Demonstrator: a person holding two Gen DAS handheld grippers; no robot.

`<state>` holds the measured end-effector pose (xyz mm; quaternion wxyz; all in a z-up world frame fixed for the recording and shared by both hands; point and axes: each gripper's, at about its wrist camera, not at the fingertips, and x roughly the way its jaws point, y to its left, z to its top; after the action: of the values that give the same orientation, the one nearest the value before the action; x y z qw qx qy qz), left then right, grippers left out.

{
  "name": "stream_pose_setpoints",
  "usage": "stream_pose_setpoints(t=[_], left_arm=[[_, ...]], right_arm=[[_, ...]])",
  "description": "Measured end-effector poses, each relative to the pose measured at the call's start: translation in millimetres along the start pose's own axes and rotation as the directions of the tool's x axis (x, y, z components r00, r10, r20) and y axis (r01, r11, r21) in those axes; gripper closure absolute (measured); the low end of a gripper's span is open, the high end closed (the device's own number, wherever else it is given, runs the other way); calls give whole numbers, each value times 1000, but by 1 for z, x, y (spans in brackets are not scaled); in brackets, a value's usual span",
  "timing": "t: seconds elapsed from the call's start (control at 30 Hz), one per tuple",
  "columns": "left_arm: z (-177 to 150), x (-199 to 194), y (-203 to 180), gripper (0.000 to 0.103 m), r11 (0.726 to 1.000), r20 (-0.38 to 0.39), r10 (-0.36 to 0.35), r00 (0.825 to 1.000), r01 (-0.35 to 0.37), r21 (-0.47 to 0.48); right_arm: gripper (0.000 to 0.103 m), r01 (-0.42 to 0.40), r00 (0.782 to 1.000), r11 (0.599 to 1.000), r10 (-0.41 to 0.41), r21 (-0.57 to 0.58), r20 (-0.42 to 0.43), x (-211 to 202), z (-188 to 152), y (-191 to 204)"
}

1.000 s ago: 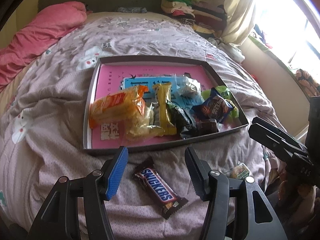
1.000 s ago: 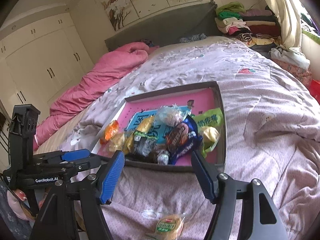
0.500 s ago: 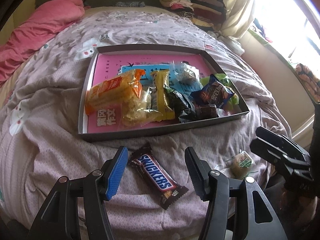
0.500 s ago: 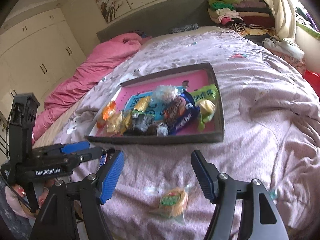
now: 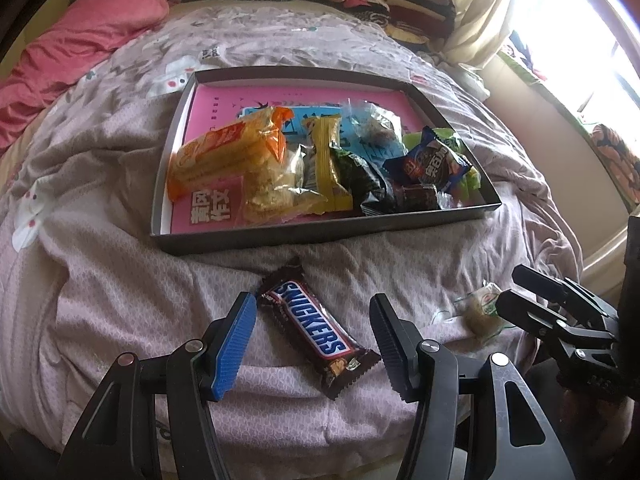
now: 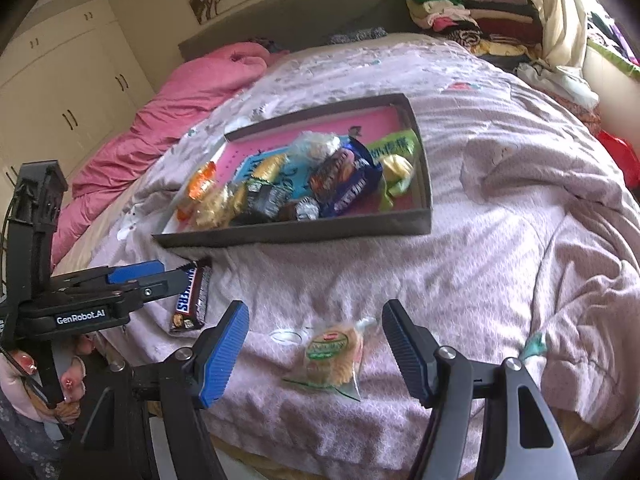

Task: Organize snacks
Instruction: 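Withdraw both open grippers from the tray toward the Snickers and round cake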

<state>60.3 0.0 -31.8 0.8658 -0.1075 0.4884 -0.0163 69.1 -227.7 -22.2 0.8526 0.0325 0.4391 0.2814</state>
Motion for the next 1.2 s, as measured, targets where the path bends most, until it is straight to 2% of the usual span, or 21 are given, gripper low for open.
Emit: stream_pose_setpoints(t=[0.37,0.6,0.73,0.83,1.0,1.2], left_arm=[[-4,5,-2,42,1000,-22,-8,1000,8,3],[-6,8,-4,42,1000,-34,-9,999,9,10],[-8,12,-3,42,1000,-51,-2,999,2,1],[-9,15,-2,42,1000,-61,2,998,-2,-11],[-9,23,1,42,999,-82,20,996,-23,-46],[-8,31,-1,42,997,-89,36,995,-41,-59]], right_arm=[[35,56,996,998,-59,-33,-70,15,-7,2],[42,86,989,995,-90,-44,-118,25,-12,-1],[42,110,984,990,-121,-88,-134,30,-15,5],[48,124,980,984,-142,-126,-140,34,-17,10],[65,124,978,977,-150,-176,-142,39,-18,16],[69,83,984,976,-112,-203,-139,43,-15,24]])
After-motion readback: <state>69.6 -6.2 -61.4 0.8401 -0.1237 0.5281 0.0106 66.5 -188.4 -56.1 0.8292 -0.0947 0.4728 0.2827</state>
